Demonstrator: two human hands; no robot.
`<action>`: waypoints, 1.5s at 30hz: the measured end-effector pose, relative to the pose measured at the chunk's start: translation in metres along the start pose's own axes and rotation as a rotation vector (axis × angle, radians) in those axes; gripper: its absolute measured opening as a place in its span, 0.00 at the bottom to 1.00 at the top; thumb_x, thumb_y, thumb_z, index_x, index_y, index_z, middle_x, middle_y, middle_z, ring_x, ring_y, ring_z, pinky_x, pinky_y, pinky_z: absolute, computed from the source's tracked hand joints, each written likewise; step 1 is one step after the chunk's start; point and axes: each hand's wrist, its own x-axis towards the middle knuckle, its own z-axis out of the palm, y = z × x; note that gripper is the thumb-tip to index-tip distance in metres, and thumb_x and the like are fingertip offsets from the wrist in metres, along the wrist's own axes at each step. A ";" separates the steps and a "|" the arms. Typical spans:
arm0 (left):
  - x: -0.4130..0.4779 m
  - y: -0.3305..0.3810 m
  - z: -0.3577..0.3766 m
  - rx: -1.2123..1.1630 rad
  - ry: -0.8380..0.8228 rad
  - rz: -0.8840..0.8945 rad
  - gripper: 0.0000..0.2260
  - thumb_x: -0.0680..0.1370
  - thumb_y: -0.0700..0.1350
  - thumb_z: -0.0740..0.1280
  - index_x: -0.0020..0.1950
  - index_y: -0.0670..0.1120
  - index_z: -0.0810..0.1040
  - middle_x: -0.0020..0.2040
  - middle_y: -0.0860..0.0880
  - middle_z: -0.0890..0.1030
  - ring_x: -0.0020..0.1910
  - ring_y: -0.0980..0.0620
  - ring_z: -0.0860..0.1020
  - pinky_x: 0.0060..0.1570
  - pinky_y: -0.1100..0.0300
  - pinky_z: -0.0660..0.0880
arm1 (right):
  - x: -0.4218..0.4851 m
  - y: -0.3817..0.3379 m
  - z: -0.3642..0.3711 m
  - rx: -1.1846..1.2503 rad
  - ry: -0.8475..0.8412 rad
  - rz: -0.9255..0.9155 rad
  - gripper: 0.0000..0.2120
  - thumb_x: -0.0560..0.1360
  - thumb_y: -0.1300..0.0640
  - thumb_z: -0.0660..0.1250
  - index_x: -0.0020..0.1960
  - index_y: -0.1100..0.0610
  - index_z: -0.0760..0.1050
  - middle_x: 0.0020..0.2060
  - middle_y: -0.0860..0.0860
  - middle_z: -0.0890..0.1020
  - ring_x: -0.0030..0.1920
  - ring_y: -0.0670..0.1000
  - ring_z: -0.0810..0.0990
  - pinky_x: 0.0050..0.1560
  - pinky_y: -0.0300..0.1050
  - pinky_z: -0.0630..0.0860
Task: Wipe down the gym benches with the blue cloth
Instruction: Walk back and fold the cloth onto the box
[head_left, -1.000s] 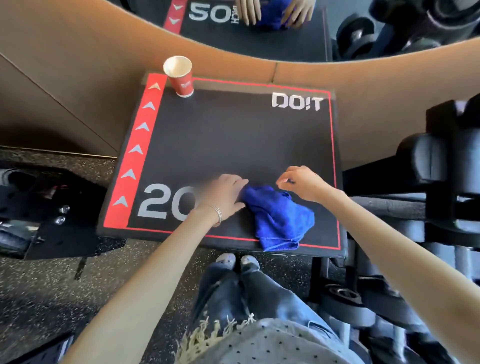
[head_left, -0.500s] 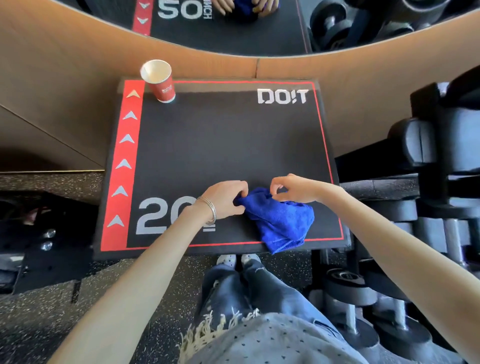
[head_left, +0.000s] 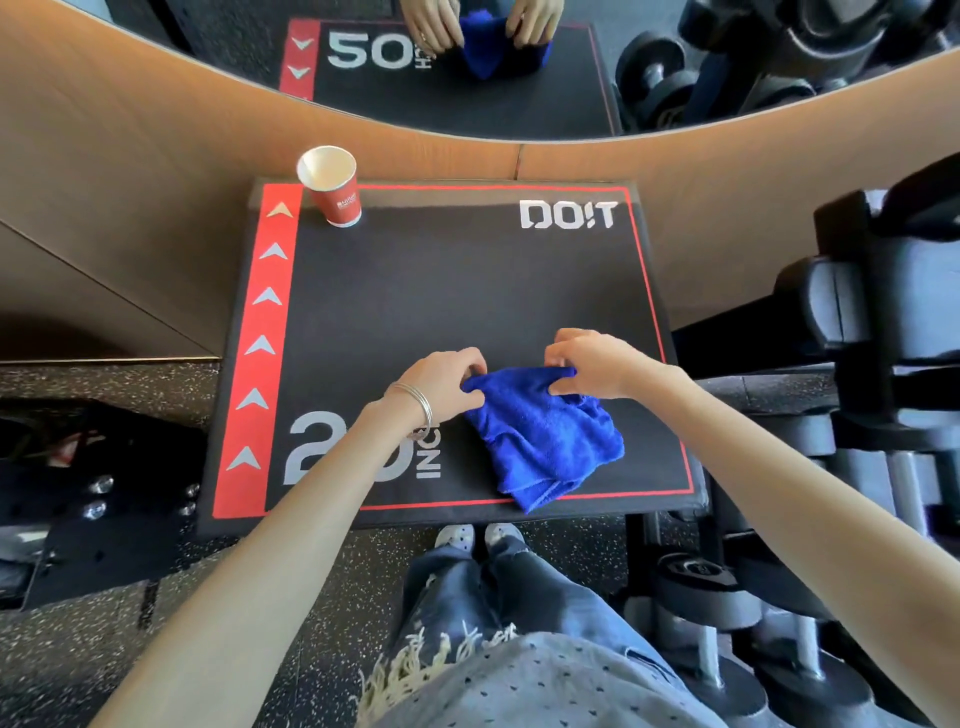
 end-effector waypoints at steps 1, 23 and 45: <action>0.001 0.001 0.002 0.002 -0.015 0.011 0.14 0.73 0.44 0.67 0.58 0.47 0.74 0.47 0.49 0.76 0.49 0.47 0.75 0.48 0.59 0.69 | 0.002 -0.002 0.002 -0.019 -0.008 -0.035 0.10 0.73 0.52 0.68 0.50 0.57 0.74 0.51 0.49 0.71 0.50 0.55 0.75 0.48 0.50 0.74; -0.003 0.021 -0.037 0.199 0.339 0.134 0.16 0.70 0.43 0.68 0.57 0.53 0.78 0.50 0.55 0.83 0.51 0.50 0.76 0.55 0.56 0.65 | 0.003 -0.007 -0.037 -0.264 0.184 -0.164 0.16 0.70 0.47 0.68 0.55 0.52 0.77 0.51 0.50 0.75 0.57 0.53 0.70 0.50 0.47 0.64; 0.007 -0.016 0.043 0.322 0.533 0.447 0.12 0.63 0.32 0.64 0.38 0.47 0.82 0.39 0.53 0.83 0.37 0.48 0.81 0.41 0.62 0.68 | -0.020 -0.007 0.049 -0.142 0.430 0.061 0.11 0.76 0.64 0.60 0.54 0.58 0.79 0.50 0.53 0.76 0.50 0.55 0.73 0.43 0.50 0.74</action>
